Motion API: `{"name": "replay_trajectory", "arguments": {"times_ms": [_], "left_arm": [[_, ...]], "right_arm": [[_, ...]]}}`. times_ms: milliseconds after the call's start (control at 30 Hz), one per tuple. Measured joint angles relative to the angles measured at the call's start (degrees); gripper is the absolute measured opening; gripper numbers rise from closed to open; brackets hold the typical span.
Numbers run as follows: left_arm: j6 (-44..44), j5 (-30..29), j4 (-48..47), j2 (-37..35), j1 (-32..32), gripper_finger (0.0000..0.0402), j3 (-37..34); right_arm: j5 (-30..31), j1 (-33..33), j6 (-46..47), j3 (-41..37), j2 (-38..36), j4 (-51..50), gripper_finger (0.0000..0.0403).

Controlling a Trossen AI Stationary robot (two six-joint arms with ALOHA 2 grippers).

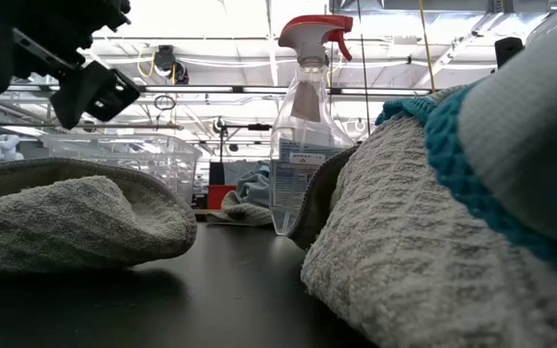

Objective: Sort microfiber towel by color & place in baskets
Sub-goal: Put the gray towel into the top transparent bin

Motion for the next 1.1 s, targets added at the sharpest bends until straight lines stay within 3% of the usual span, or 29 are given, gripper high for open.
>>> {"name": "replay_trajectory", "arguments": {"times_ms": [300,500,633,833,1100], "left_arm": [[-1.6,-2.3,5.6,12.5,-5.0,0.0233,0.0],[-5.2,-5.6,11.1,15.9,-5.5,0.0225,0.0],[-6.5,-5.5,12.5,16.1,-5.4,0.0174,0.0],[-5.9,-3.9,10.6,16.1,-5.5,0.0026,0.0],[-6.3,-2.6,8.8,13.0,-5.1,0.0005,1.3]], "right_arm": [[0.0,0.0,0.0,0.0,0.0,0.0,0.0153],[0.0,0.0,0.0,0.0,0.0,0.0,0.0153],[0.0,0.0,0.0,0.0,0.0,0.0,0.0153],[0.0,0.0,0.0,0.0,0.0,0.0,0.0153],[0.0,0.0,0.0,0.0,0.0,0.0,0.0153]]}}
